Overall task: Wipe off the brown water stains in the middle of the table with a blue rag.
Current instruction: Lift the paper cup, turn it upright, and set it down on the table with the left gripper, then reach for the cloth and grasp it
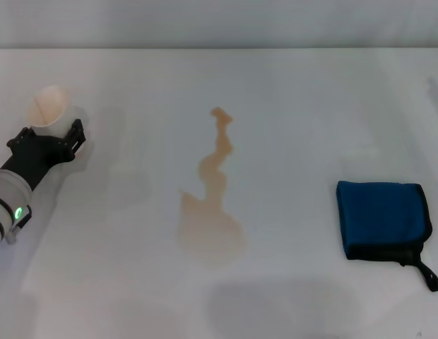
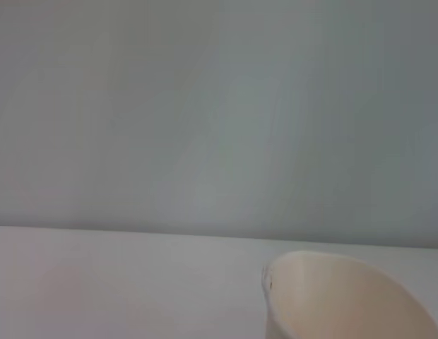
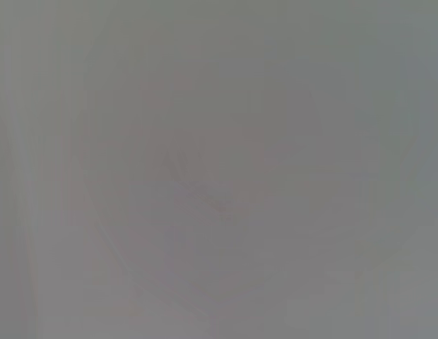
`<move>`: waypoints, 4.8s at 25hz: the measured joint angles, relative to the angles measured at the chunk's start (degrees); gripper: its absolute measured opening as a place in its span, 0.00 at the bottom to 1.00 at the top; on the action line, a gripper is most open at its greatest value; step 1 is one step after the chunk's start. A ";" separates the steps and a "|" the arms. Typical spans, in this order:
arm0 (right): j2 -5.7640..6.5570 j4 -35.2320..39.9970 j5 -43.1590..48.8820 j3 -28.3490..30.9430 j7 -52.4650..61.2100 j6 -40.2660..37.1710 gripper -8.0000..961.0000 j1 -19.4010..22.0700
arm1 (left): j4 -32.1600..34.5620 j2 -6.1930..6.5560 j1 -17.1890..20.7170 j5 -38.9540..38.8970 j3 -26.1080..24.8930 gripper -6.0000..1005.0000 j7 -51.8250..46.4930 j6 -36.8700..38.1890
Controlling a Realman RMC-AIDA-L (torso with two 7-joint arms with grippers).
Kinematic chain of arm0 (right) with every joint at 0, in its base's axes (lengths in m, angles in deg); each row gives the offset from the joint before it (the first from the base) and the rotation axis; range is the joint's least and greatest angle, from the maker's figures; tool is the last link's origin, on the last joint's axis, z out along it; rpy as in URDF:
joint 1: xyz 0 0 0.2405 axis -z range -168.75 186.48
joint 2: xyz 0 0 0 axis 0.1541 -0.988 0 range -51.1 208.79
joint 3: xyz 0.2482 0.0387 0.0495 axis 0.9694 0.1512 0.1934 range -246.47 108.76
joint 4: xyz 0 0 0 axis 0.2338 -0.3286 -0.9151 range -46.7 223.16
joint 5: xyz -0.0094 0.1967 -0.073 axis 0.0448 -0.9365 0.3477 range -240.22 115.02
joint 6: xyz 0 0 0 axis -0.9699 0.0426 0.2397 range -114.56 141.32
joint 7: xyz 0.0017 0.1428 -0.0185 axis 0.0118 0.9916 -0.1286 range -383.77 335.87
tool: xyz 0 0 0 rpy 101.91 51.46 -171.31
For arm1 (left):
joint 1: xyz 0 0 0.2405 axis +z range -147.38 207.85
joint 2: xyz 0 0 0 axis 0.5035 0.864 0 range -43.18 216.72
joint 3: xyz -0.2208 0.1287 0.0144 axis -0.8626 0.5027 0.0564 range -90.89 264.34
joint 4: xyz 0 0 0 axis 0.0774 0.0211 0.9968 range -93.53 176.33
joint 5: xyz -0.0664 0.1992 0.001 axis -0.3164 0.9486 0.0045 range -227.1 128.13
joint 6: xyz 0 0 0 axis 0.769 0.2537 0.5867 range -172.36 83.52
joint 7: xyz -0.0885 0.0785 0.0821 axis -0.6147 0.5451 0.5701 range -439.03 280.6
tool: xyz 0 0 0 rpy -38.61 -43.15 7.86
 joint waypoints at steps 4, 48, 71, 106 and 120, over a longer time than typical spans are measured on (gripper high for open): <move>0.00 0.00 0.00 0.01 0.00 0.00 0.72 0.04 | 0.61 0.01 -0.37 0.04 0.01 0.66 1.30 -0.79; 0.43 0.17 0.73 -0.02 6.68 0.74 0.72 1.15 | 11.28 0.18 20.01 -3.38 -1.95 0.89 3.54 30.60; 14.05 25.20 82.69 -7.12 83.57 -23.87 0.72 -18.05 | 6.60 0.52 20.00 -8.79 -4.52 0.88 -2.35 31.40; -1.00 48.23 116.04 -5.55 116.28 -49.80 0.71 -19.96 | 3.90 0.71 15.05 -9.19 -5.13 0.88 -2.69 31.24; -0.59 44.18 116.64 -12.88 115.77 -40.30 0.71 -17.94 | 2.99 0.71 13.69 -9.20 -5.17 0.88 -2.72 31.10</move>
